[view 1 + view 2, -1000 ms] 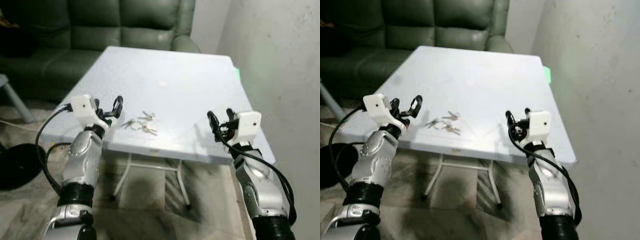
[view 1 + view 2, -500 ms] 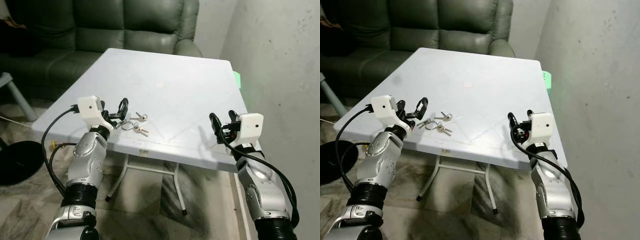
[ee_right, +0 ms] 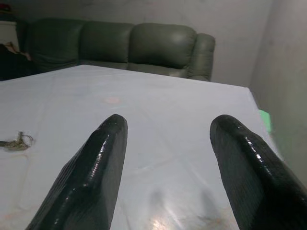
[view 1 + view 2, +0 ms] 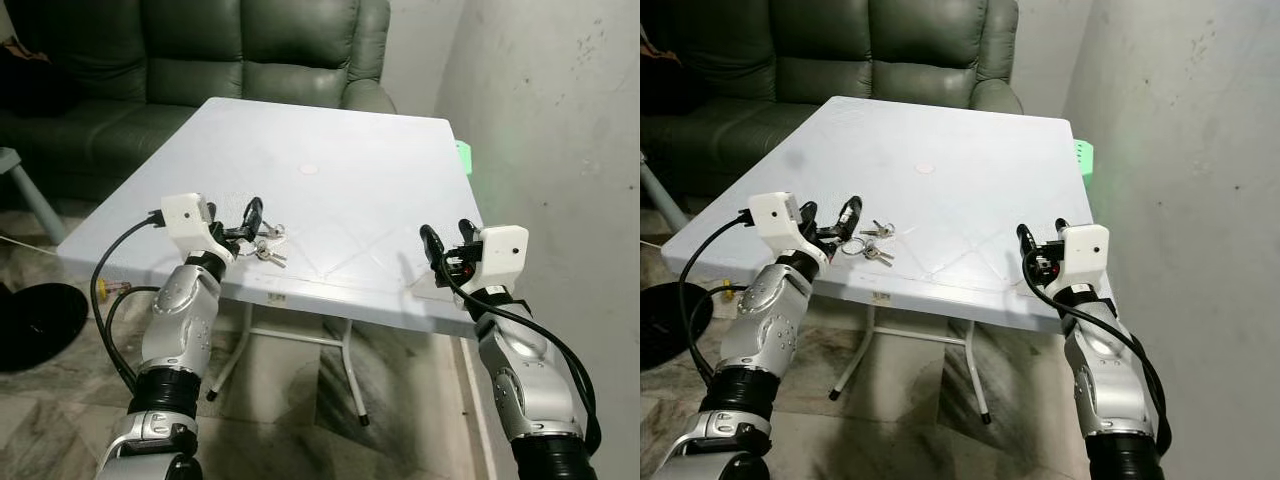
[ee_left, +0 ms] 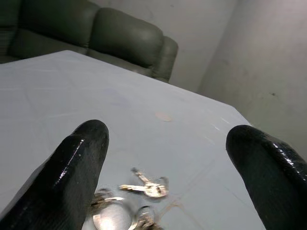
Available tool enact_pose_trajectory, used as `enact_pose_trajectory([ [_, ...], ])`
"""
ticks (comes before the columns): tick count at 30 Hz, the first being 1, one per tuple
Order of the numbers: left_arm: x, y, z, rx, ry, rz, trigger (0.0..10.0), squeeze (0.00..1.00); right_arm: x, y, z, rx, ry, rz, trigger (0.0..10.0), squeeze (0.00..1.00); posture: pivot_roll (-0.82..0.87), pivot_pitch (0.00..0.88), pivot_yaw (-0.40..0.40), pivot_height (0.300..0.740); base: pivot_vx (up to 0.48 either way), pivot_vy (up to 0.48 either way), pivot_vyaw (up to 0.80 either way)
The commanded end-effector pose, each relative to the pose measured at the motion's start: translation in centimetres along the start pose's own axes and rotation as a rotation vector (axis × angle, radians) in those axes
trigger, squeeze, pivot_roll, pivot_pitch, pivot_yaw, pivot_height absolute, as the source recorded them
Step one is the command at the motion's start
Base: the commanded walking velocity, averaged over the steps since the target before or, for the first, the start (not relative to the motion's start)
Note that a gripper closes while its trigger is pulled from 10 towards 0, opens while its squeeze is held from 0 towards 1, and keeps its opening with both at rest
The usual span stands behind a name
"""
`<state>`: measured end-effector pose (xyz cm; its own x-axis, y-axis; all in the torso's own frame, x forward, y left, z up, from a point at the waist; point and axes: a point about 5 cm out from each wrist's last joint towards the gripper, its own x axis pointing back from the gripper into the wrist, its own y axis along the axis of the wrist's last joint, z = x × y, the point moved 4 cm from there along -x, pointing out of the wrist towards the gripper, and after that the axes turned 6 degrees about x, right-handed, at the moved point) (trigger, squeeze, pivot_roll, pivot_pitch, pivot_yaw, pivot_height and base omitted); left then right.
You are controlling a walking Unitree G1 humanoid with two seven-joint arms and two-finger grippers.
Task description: Hang keys on a hook
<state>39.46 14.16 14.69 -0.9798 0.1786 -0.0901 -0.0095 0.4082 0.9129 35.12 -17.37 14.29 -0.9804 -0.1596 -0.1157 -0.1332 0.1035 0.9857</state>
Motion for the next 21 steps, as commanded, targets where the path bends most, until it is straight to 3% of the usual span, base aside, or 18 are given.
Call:
enact_pose_trajectory([
  [1, 0.11, 0.50, 0.63, -0.010, 0.015, -0.008, 10.0, 0.00, -0.24, 0.71, 0.64, 0.001, 0.019, -0.027, 10.0, 0.00, -0.09, 0.000, -0.039, 0.740, 0.000, 0.476, 0.00],
  [21, 0.38, 0.51, 0.92, -0.007, 0.032, -0.012, 10.0, 0.00, -0.15, 0.57, 0.70, 0.001, 0.028, -0.017, 10.0, 0.00, -0.08, 0.000, -0.053, 0.740, 0.000, 0.476, 0.00],
])
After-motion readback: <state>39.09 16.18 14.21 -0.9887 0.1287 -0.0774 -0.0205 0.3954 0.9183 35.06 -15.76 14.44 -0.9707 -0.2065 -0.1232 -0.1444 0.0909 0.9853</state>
